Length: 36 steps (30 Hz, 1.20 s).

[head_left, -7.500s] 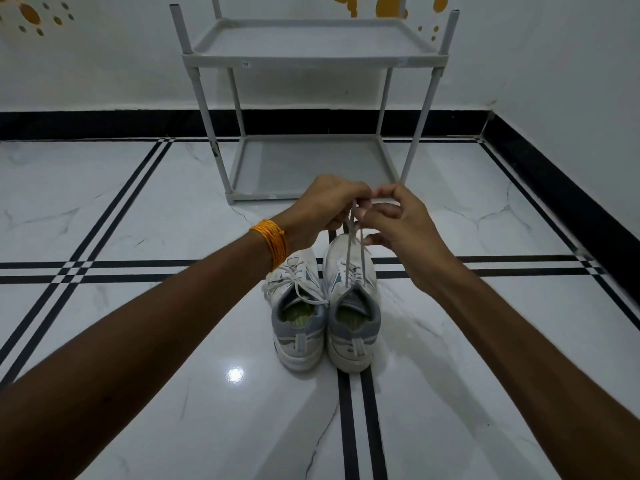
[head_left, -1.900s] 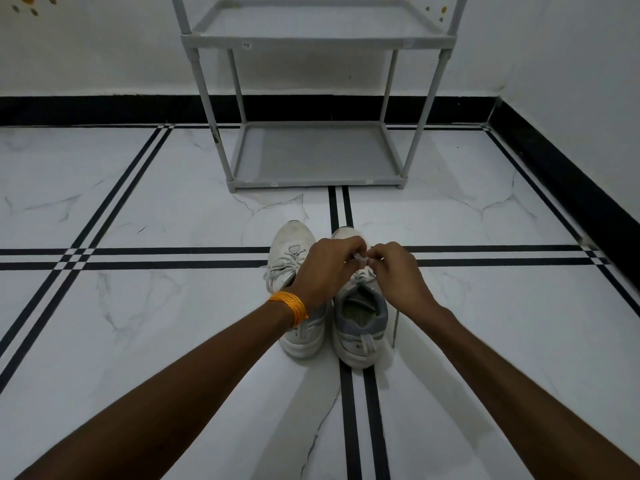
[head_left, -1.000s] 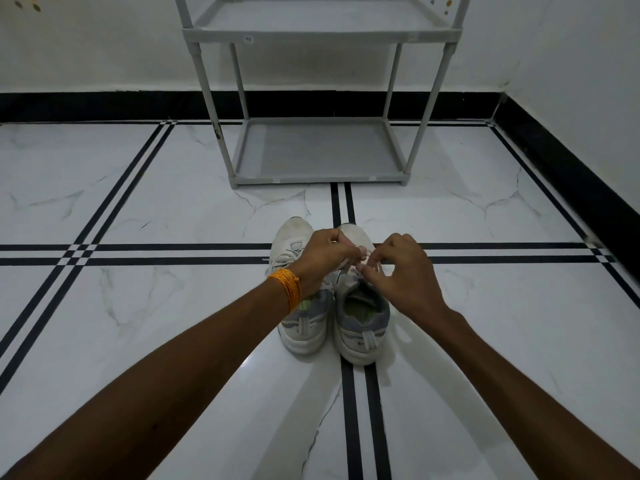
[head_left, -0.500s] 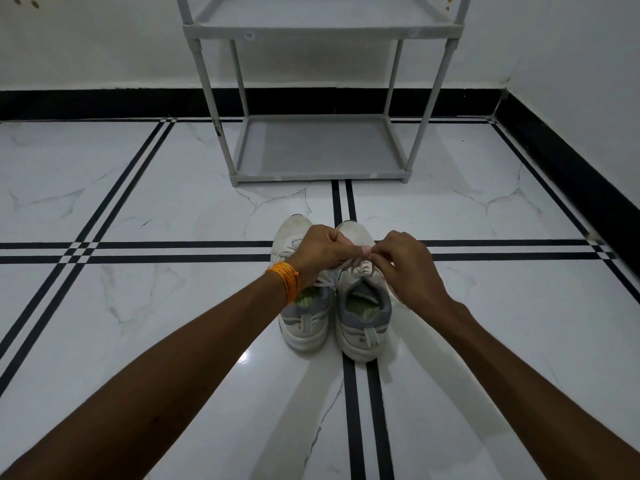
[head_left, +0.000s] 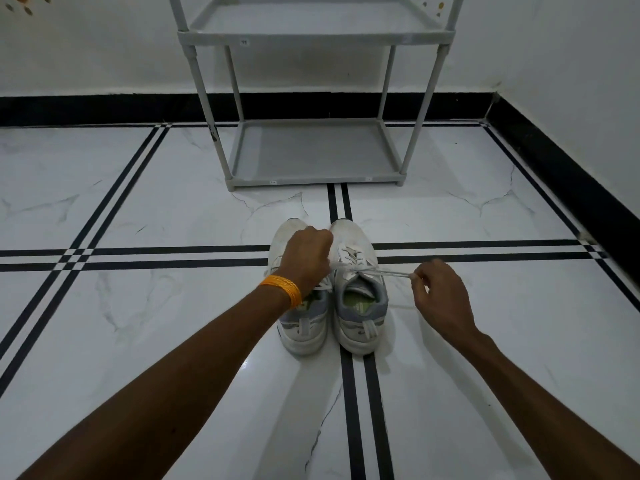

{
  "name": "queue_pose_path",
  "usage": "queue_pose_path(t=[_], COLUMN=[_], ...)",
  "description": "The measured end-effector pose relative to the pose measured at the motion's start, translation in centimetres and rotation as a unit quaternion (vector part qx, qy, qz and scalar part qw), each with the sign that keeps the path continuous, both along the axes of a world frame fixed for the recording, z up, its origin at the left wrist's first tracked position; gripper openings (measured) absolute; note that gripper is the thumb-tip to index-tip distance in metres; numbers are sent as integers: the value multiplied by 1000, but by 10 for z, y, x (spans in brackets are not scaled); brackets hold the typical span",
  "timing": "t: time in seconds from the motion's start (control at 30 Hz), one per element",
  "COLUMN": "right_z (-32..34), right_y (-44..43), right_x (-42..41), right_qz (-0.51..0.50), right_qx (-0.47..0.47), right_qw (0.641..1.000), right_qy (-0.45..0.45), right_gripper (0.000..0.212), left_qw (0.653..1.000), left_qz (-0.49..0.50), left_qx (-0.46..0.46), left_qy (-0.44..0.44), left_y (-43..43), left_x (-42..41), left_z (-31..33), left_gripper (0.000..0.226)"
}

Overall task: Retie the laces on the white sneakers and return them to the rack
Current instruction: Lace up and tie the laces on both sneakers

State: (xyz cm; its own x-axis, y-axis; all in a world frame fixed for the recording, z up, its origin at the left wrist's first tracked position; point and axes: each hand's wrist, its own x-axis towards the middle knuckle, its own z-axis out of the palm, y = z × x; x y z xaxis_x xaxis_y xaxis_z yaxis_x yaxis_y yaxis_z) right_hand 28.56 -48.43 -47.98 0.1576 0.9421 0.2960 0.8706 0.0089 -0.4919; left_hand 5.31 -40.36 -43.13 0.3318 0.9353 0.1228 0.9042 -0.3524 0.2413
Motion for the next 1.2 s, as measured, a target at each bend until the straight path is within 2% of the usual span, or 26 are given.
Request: queue_pose_path(t=[0.2,0.27,0.33,0.4,0.47,0.53,0.57,0.63,0.73,0.8,0.87,0.9,0.93,0.97,1.03,1.07,1.1,1.13,1.2], right_z=[11,9,8,9,17,26,30,37,39,35,30,28,27,26,26,26,26,25,22], right_y=[4,2,2,2,3,6,10,16,23,26,29,31,32,32,33,34,34,35,35], right_x=[-8,-12,-15,-17,-22,-25,-27,-32,-41,-46,-48,-48,-48,-48,-48,-48,-47,-46,-43], right_qz=[-56,-94,-140,-166,-139,-77,-51,-34,-64,-83,-96,-100,-102,-103,-100,-99,-101,-104,-120], right_qx=[-31,-55,-72,-78,-87,-105,-115,-124,-92,-82,-84,-85,-86,-88,-92,-94,-95,-97,-98], right_qw=[984,961,922,848,733,630,594,534,456,432,423,421,420,422,422,420,419,420,427], right_qy=[167,255,353,498,660,766,795,835,883,894,897,898,898,896,896,897,897,896,891], right_gripper=[14,17,21,24,22,19,18,21,26,29,31,31,31,31,31,32,32,33,33], left_qw=[998,997,996,994,992,992,991,986,988,998,990,968,929,873,735,673,627,601,589], left_qz=[-32,-34,-44,-56,-67,-89,-106,-132,-104,-43,42,79,115,150,194,203,215,230,273], left_qx=[2,-7,-9,-13,-11,-12,-13,-3,-3,-22,-86,-141,-204,-269,-380,-415,-432,-432,-418], left_qy=[49,64,82,94,103,88,83,99,114,38,-107,-194,-288,-379,-527,-577,-611,-632,-635], left_y=[-3,-5,-6,-8,-8,-5,-4,0,5,6,6,6,5,4,2,1,2,2,3], left_x=[-1,0,2,3,1,-3,-5,-9,-8,-4,0,3,7,11,17,18,18,18,20], left_z=[-4,-5,-4,-2,-3,-5,-7,-12,-15,-8,0,4,7,9,12,11,8,6,2], left_gripper=[15,17,19,22,29,37,37,29,22,26,36,38,38,35,34,35,37,37,38])
